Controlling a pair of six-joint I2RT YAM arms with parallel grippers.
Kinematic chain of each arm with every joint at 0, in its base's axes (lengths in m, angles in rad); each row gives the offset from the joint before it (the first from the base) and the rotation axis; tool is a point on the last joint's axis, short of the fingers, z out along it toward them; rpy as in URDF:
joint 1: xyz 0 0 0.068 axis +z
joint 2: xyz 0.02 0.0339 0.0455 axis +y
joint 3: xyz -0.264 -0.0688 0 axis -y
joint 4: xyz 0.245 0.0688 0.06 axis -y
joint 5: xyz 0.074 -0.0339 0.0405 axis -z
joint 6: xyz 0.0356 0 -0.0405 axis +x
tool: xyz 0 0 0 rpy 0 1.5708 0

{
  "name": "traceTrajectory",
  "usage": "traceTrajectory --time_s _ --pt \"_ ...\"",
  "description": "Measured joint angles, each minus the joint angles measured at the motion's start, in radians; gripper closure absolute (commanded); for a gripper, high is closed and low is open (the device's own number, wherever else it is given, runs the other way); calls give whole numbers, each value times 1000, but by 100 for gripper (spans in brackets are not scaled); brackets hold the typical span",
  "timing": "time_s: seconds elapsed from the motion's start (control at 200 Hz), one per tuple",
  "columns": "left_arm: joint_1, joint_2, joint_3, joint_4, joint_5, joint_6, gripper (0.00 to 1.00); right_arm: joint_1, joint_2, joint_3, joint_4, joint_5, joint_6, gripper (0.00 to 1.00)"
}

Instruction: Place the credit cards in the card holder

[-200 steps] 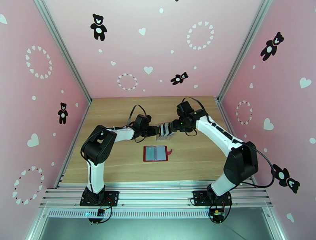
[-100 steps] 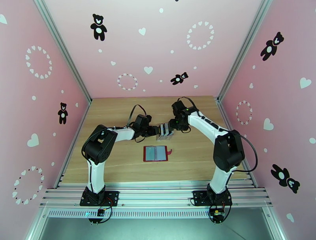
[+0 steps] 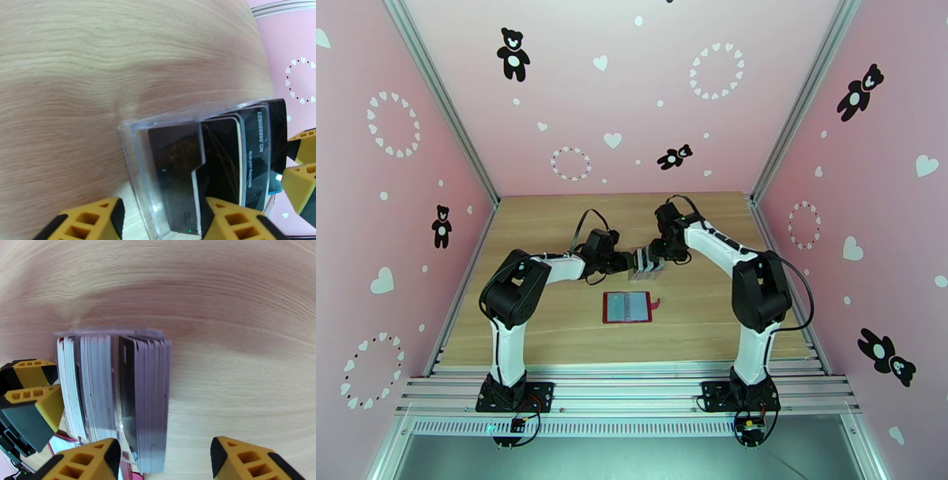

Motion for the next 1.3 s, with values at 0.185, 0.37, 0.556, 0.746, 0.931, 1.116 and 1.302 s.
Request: traceTrajectory --time_s 0.185,0.37,0.556,0.746,0.931,1.116,1.302 --pt "0 0 0 0 2 0 43 0 43 27 6 -3 0 35" --pt "0 0 0 0 2 0 43 -1 54 47 6 1 -7 35" --pt "0 0 0 1 4 -1 45 -3 54 46 6 8 -11 39" --pt "0 0 0 2 7 0 46 -5 54 33 11 10 -12 41" --pt "0 0 0 2 6 0 46 -6 54 24 18 13 -12 42" --pt "0 0 0 2 7 0 46 -5 53 24 21 14 -17 52" --pt "-2 0 0 2 10 0 46 -6 47 24 23 13 -26 56"
